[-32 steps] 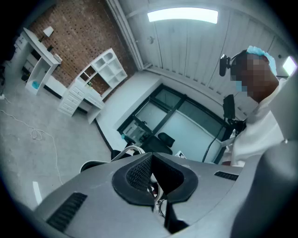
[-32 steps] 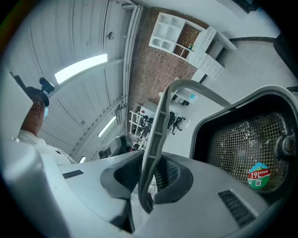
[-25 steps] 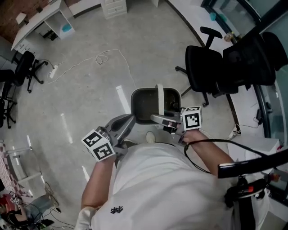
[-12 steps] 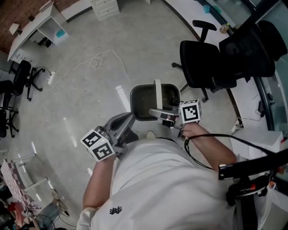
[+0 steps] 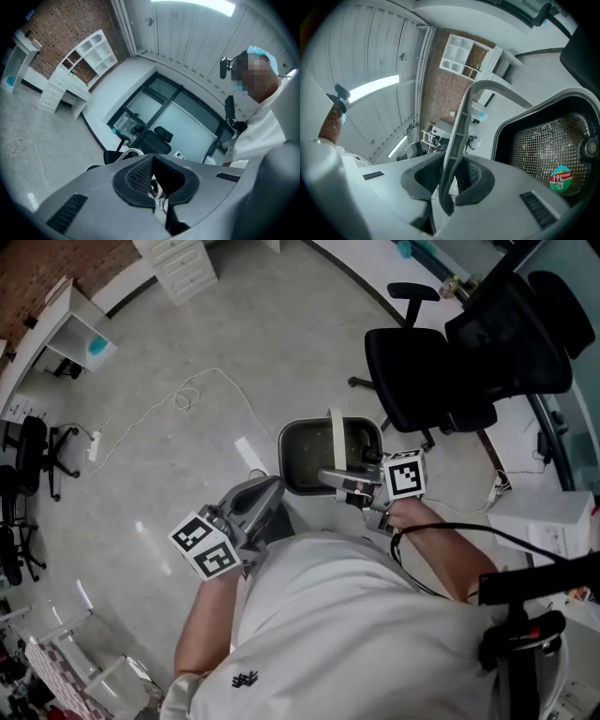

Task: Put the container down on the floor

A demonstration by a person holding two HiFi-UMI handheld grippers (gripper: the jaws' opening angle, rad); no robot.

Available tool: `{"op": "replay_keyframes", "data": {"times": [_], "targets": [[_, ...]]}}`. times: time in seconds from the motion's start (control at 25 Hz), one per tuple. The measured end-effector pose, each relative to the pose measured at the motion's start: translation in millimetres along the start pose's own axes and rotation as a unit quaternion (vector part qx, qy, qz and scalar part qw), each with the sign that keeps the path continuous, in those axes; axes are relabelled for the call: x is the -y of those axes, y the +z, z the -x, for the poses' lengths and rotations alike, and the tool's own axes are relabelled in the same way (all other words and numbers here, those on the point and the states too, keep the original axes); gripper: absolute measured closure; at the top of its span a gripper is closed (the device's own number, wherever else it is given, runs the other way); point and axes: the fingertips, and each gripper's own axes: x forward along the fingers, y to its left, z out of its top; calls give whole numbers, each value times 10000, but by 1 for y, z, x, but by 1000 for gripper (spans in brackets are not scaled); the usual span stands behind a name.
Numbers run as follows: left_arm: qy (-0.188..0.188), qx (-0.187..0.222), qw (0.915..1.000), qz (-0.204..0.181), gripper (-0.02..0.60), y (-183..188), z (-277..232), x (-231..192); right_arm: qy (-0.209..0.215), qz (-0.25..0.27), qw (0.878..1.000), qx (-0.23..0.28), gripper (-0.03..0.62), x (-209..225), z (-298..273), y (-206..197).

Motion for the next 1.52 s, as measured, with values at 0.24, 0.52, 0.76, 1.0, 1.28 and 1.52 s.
{"op": "replay_keyframes", "data": {"times": [0.24,0.52,0.76,1.0,1.28,1.52], "targets": [[-316,-295,9991,-36,572,81,-9,-100,-265,-88,9983,513,553,32,-62,76],[-634,-680,9957,-52,572,157,-3,-206,-316,106,9934,1101,553,64,-143,177],[-723,-563,9957,104,572,194,-31,-252,-355,28,9921,1205,553,96,-185,238],[-753,-693,9946,179,572,223,-74,-298,-245,-102,9946,1002,553,141,-215,299],[-571,-740,9949,369,572,264,-117,-354,-410,-53,9969,672,553,202,-228,364],[-729,-891,9923,465,572,292,-131,-396,-617,-126,9953,736,553,246,-255,408]]}}
